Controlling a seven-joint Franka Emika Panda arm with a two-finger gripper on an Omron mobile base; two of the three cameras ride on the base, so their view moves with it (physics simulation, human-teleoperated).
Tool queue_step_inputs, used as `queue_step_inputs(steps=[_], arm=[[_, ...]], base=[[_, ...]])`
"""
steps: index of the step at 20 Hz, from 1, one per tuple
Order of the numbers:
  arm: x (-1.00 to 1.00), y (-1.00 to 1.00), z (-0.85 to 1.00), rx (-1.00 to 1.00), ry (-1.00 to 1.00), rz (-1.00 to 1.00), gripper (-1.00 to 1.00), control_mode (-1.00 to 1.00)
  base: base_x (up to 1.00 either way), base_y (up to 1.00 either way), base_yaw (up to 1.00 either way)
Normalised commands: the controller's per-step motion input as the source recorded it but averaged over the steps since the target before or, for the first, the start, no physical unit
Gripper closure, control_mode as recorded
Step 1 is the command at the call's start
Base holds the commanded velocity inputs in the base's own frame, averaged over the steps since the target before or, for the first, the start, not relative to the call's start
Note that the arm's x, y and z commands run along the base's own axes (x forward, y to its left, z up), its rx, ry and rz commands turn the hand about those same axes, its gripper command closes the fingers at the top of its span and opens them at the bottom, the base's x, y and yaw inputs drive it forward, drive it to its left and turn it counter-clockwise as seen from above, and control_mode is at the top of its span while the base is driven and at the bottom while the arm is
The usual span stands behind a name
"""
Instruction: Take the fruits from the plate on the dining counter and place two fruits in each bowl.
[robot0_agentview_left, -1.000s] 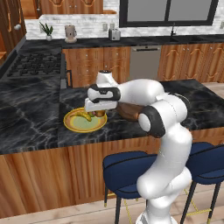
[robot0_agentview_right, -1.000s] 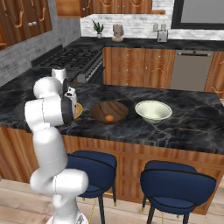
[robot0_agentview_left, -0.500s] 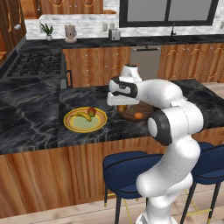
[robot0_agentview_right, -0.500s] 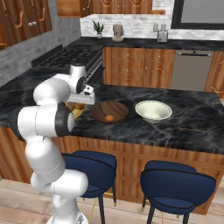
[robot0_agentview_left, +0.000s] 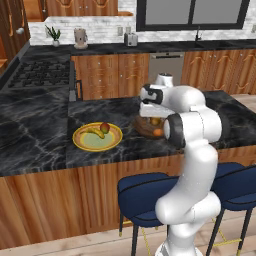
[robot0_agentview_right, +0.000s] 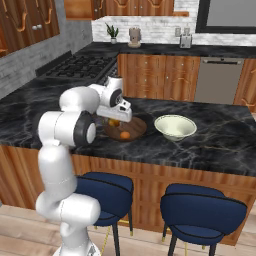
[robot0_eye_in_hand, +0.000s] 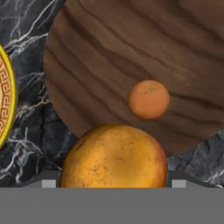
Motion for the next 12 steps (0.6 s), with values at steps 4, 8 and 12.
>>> queue_step_inputs(steps=[4,8,12], arm=[[0.68,-0.42,-0.66,0.00,0.04,-0.05,1.00,-1.00],[0.75,-0.06,-0.56,0.00,0.03,-0.04,1.00,-1.00],[0.58,-0.14,-0.38,0.00,0.08,-0.02,1.00,-1.00]], base=[[0.00,0.00,0.00],[0.00,0.00,0.00],[0.00,0.00,0.00]])
